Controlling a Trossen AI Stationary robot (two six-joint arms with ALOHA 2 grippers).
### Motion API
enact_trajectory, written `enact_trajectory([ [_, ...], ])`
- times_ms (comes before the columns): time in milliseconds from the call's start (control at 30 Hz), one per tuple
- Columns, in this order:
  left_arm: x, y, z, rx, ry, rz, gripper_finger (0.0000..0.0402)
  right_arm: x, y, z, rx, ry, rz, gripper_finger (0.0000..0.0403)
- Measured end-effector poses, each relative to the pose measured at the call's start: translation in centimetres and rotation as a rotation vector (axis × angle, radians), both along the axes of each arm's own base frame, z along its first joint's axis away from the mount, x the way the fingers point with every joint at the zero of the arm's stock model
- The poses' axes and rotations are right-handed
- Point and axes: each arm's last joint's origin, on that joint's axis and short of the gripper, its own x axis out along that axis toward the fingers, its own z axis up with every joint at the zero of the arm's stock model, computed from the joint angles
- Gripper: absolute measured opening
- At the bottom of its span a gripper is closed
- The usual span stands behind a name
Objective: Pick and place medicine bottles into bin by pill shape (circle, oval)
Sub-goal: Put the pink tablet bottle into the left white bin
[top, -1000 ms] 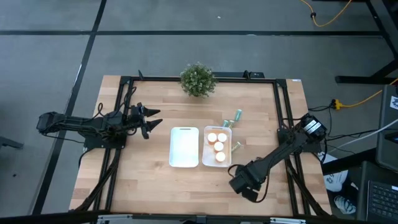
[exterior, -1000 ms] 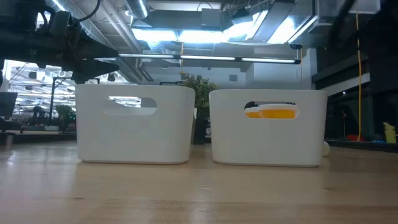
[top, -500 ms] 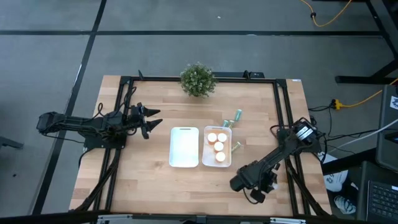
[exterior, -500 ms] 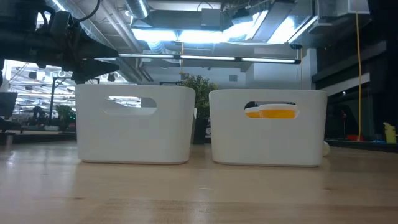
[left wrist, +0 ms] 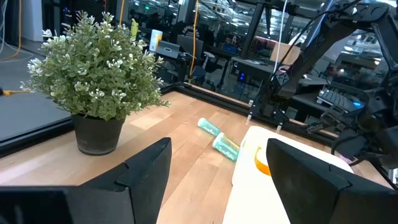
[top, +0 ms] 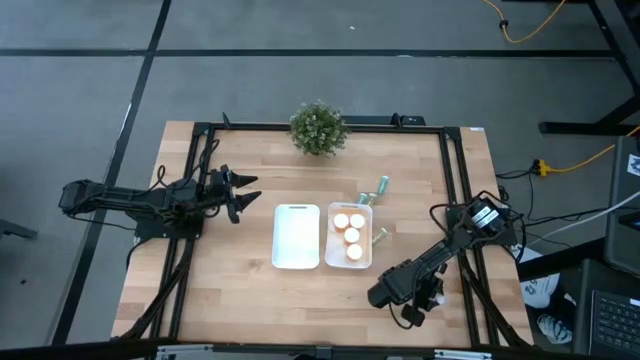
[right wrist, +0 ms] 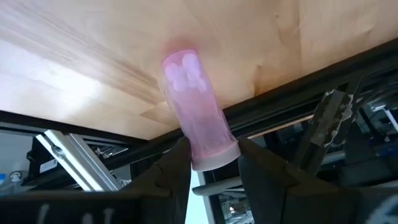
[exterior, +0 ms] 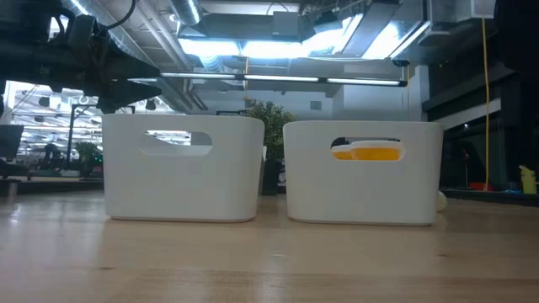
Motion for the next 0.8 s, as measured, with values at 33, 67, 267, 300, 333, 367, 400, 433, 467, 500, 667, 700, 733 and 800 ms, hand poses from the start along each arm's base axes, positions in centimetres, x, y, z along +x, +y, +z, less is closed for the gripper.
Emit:
enact_trajectory([
  [33, 0.0, 0.0, 0.0, 0.000, 0.000, 0.000, 0.0255, 0.0, 0.0, 0.0, -0.001, -0.006, 0.001, 0.0127],
  [67, 0.0, 0.0, 0.0, 0.000, 0.001, 0.000, 0.0255, 0.1, 0.0, -0.1, -0.002, -0.010, 0.000, 0.0127],
  [267, 0.0, 0.0, 0.0, 0.000, 0.000, 0.000, 0.0255, 0.1, 0.1, -0.1, 0.000, -0.013, 0.001, 0.0128],
  [300, 0.0, 0.0, 0.0, 0.000, 0.000, 0.000, 0.0255, 0.1, 0.1, -0.1, 0.000, -0.014, 0.001, 0.0128],
  [333, 0.0, 0.0, 0.0, 0.000, 0.001, 0.000, 0.0255, 0.1, 0.1, -0.1, 0.000, -0.014, 0.001, 0.0128],
  [367, 0.0, 0.0, 0.0, 0.000, 0.000, 0.000, 0.0255, 0.1, 0.1, 0.0, 0.000, -0.014, 0.001, 0.0128],
  [400, 0.0, 0.0, 0.0, 0.000, 0.000, 0.000, 0.0255, 0.1, 0.1, 0.0, -0.001, -0.013, 0.001, 0.0128],
  [433, 0.0, 0.0, 0.0, 0.000, 0.000, 0.000, 0.0255, 0.1, 0.0, 0.0, -0.001, -0.013, 0.001, 0.0128],
  [467, 0.0, 0.0, 0.0, 0.000, 0.000, 0.000, 0.0255, 0.1, 0.0, 0.0, -0.001, -0.014, 0.001, 0.0128],
  [500, 0.0, 0.0, 0.0, 0.000, 0.000, 0.000, 0.0255, 0.1, 0.0, 0.0, -0.001, -0.014, 0.001, 0.0128],
  [667, 0.0, 0.0, 0.0, 0.000, 0.001, 0.000, 0.0255, 0.3, 0.2, 0.2, 0.002, -0.030, 0.006, 0.0129],
  [700, 0.0, 0.0, 0.0, 0.000, 0.001, 0.000, 0.0255, 0.5, 0.3, 0.3, 0.002, -0.043, 0.010, 0.0129],
  [733, 0.0, 0.0, 0.0, 0.000, 0.000, 0.000, 0.0255, 0.6, 0.4, 0.5, -0.001, -0.054, 0.016, 0.0129],
  [800, 0.0, 0.0, 0.0, 0.000, 0.000, 0.000, 0.0255, 0.9, 0.4, 1.0, -0.026, -0.070, 0.033, 0.0129],
])
